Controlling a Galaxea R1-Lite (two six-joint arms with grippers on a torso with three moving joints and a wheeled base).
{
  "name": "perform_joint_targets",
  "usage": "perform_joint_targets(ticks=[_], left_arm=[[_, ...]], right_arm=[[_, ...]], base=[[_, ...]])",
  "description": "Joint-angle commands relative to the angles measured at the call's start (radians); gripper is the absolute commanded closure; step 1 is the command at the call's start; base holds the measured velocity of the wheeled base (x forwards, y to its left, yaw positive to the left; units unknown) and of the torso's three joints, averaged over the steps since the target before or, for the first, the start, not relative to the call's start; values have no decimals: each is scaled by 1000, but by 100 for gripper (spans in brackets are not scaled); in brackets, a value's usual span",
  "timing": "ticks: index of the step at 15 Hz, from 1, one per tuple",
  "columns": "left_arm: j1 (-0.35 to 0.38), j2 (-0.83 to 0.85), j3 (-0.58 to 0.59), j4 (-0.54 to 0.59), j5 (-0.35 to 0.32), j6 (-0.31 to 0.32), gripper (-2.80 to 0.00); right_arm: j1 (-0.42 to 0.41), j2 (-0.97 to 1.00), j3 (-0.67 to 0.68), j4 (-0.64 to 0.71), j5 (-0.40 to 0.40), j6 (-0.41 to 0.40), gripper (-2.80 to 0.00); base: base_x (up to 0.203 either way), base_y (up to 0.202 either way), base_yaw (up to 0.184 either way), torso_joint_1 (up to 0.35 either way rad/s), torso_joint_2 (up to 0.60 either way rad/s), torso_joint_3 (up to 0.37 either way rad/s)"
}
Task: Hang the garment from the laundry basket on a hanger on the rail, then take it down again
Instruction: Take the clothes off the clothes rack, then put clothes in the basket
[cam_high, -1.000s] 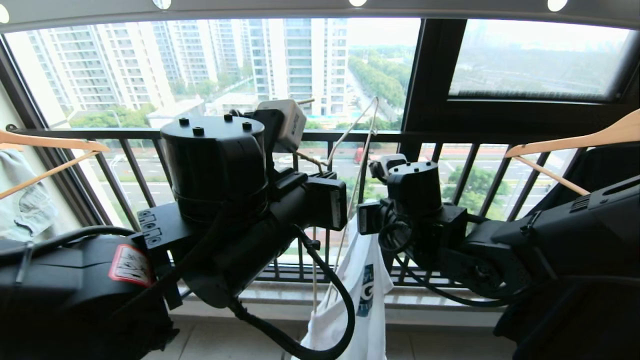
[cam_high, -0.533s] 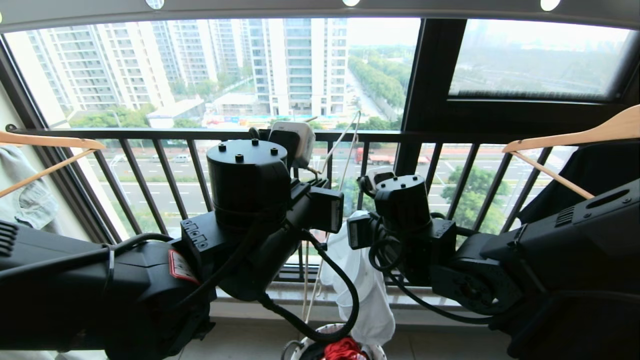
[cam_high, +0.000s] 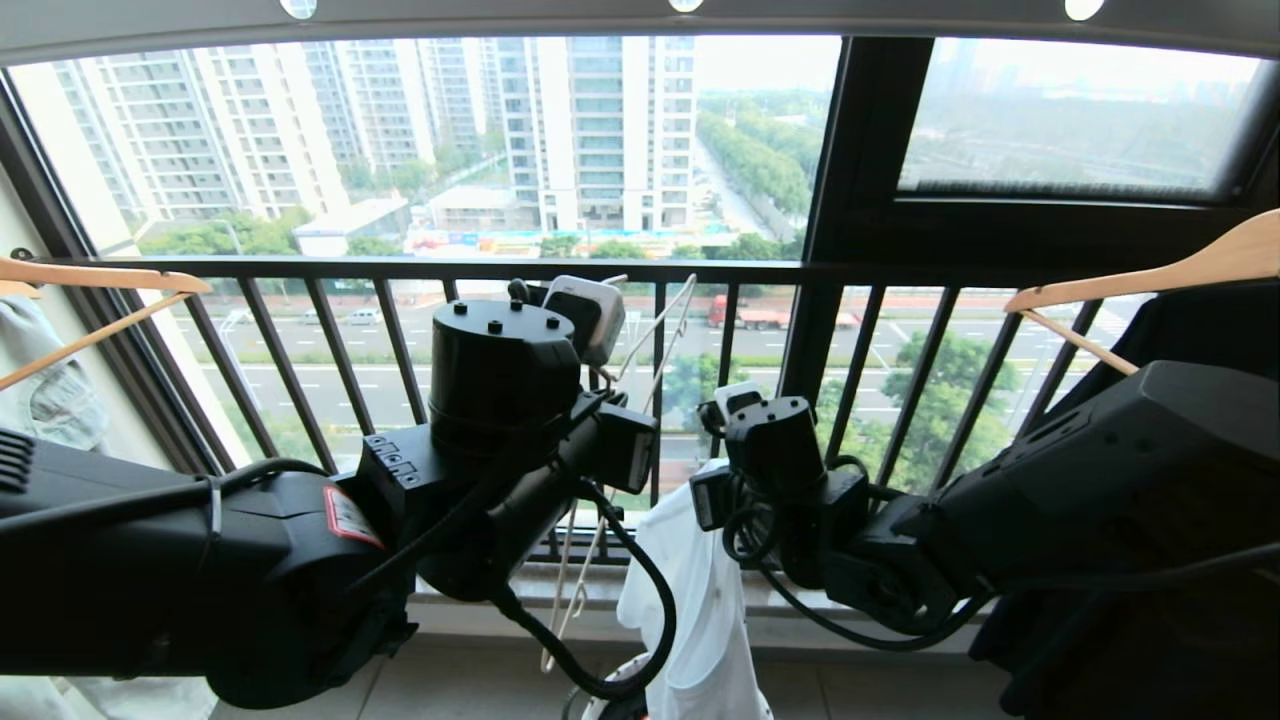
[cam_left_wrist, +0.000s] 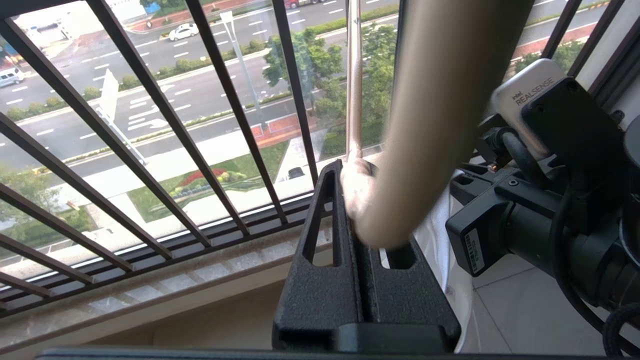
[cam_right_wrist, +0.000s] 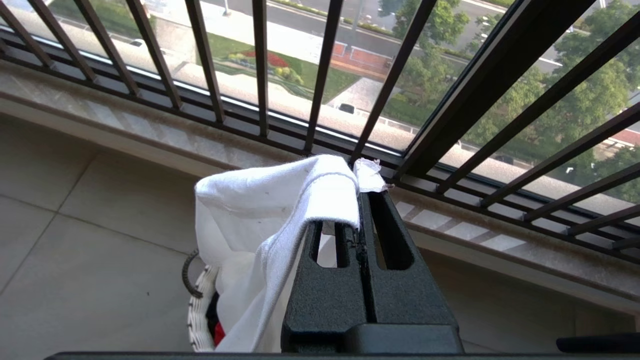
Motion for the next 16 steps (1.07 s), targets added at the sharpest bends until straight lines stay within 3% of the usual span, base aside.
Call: perform_joint_targets(ticks=[1,5,15,16], left_arm=[[3,-31,3,12,3,15,0],[5,-47,5,82,-20,18,0],[5,-54,3,84,-20,18,0],[5,-55,3,84,-20,18,0]], right_arm=[[-19,80,2,-42,3,-32,0],[-35,157,2,-55,6,-72,0],[-48,236,-13,-114,28,-111,0],[-48,238,-15,-115,28,-109,-280]], base=[[0,0,0,0,0,0],[0,0,0,0,0,0],[0,0,0,0,0,0],[0,0,0,0,0,0]])
